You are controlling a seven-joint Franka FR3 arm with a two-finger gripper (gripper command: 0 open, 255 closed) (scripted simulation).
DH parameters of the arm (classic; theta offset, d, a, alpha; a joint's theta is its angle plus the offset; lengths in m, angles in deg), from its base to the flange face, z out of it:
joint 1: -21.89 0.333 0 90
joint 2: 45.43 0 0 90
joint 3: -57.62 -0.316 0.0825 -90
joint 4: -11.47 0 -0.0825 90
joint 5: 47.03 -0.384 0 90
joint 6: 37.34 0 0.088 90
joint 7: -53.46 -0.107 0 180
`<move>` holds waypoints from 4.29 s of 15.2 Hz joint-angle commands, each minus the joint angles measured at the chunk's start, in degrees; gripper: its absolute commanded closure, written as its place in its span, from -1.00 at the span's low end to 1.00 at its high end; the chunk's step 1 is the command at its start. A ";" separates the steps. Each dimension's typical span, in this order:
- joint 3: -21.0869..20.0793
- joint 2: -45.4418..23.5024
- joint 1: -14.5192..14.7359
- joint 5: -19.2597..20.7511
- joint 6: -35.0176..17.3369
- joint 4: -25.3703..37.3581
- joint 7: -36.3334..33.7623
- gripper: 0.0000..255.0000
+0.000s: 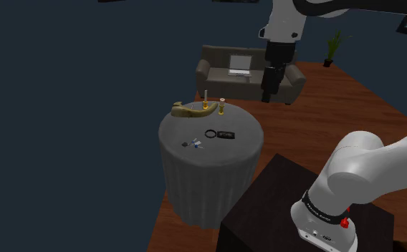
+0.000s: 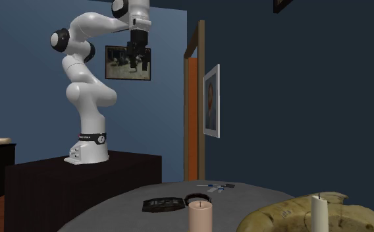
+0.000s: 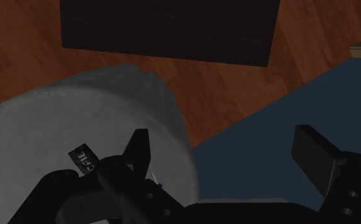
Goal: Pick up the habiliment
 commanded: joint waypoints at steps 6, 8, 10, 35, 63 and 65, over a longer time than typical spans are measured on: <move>1.48 -5.71 -0.46 2.41 -8.83 -3.73 3.49 -1.00; 2.07 -8.51 -0.67 3.28 -12.40 -4.70 4.77 -1.00; 2.68 -11.59 -0.87 4.10 -15.96 -5.36 6.00 -1.00; 7.48 -63.27 -4.13 7.91 -48.50 12.72 18.38 -1.00; 6.97 -87.18 -6.69 7.72 -54.22 30.92 20.88 1.00; 7.07 -85.91 -6.60 7.80 -53.35 30.52 20.94 1.00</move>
